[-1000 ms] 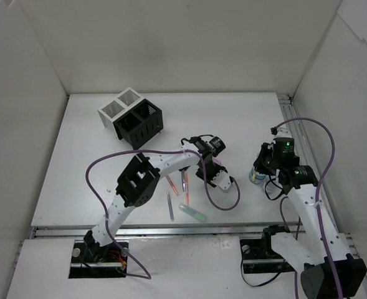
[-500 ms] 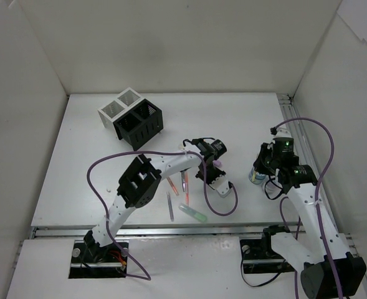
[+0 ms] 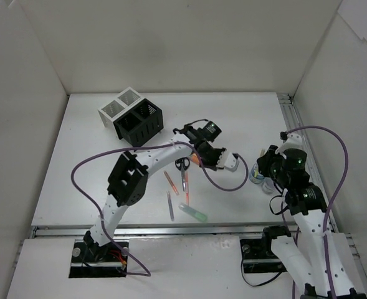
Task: Sort the stationery into containers
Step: Close the pen cap on the pen.
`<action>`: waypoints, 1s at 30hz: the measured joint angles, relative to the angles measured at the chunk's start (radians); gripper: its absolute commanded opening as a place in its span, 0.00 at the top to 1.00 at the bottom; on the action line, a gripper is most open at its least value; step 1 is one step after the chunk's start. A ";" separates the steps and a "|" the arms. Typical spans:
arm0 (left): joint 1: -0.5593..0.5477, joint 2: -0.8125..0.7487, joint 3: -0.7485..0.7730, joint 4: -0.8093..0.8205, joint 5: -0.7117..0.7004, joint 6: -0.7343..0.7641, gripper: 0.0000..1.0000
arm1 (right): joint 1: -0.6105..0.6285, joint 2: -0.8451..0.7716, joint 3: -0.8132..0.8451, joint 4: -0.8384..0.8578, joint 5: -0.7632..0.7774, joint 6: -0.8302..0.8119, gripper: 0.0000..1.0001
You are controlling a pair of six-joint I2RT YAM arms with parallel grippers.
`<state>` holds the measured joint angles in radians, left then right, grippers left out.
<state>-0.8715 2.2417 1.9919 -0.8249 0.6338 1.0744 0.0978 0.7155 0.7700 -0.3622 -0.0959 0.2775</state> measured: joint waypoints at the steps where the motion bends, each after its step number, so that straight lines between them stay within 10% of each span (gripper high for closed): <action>1: 0.015 -0.036 -0.022 0.052 0.014 -0.054 1.00 | 0.001 -0.029 -0.011 0.019 -0.005 -0.002 1.00; 15: 0.142 -0.720 -0.780 0.947 0.210 -0.957 1.00 | 0.237 0.094 -0.062 0.541 -0.049 0.030 1.00; 30: 0.157 -0.857 -1.046 1.201 0.010 -1.416 1.00 | 0.482 0.304 0.044 0.764 -0.011 -0.024 1.00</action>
<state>-0.7143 1.3846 0.9463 0.3759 0.6437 -0.3420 0.5800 1.0199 0.8139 0.4015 -0.1074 0.2539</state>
